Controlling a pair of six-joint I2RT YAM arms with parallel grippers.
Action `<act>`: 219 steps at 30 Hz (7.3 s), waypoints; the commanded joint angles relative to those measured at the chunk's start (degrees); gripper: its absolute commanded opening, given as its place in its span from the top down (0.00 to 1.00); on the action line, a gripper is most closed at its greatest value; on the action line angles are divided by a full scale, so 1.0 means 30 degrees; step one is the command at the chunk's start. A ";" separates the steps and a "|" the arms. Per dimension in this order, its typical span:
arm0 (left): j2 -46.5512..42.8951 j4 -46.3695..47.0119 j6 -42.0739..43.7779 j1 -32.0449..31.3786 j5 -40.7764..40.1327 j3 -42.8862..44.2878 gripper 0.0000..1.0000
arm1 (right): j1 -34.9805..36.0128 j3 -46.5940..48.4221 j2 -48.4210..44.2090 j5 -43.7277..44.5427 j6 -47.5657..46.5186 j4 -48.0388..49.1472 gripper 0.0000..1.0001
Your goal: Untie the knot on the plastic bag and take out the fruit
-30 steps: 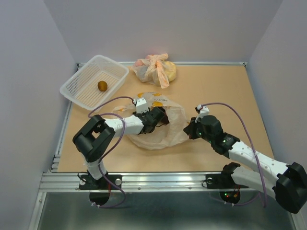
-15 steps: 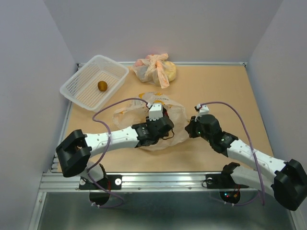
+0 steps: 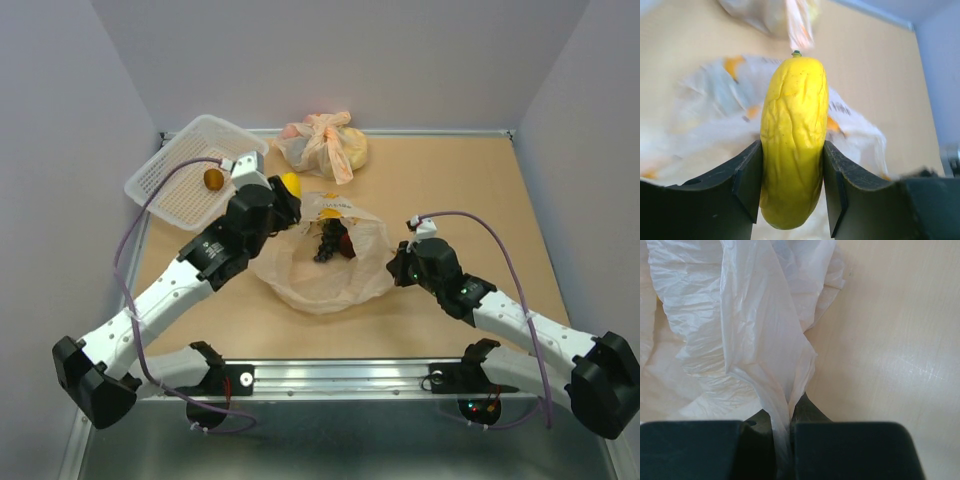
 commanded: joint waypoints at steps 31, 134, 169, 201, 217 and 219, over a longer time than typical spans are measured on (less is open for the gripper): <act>0.9830 0.3216 0.2590 1.6951 0.1580 0.5876 0.02 | 0.0099 0.0571 -0.0357 -0.0766 -0.0484 0.0376 1.00; 0.0275 0.2190 0.5873 -0.1098 0.8057 -0.0664 1.00 | 0.0070 0.3122 0.2016 0.3835 -0.0485 -0.1382 0.99; 1.0500 0.4124 0.6046 1.5456 0.0292 0.7222 0.11 | 0.0070 0.2857 0.0610 0.0553 -0.0982 -0.1382 1.00; 0.6511 0.4651 -0.1949 -0.2180 0.0061 -0.0719 0.20 | 0.0070 0.2799 -0.1206 0.1901 -0.0397 -0.2495 1.00; 1.3836 0.7113 -0.2362 -0.2298 -0.0616 0.2822 0.11 | 0.0070 0.2330 -0.1998 0.1168 -0.0221 -0.2584 1.00; 1.4716 0.6674 -0.2420 -0.2298 -0.0645 0.3206 0.11 | 0.0070 0.2330 -0.2027 0.1022 -0.0250 -0.2584 1.00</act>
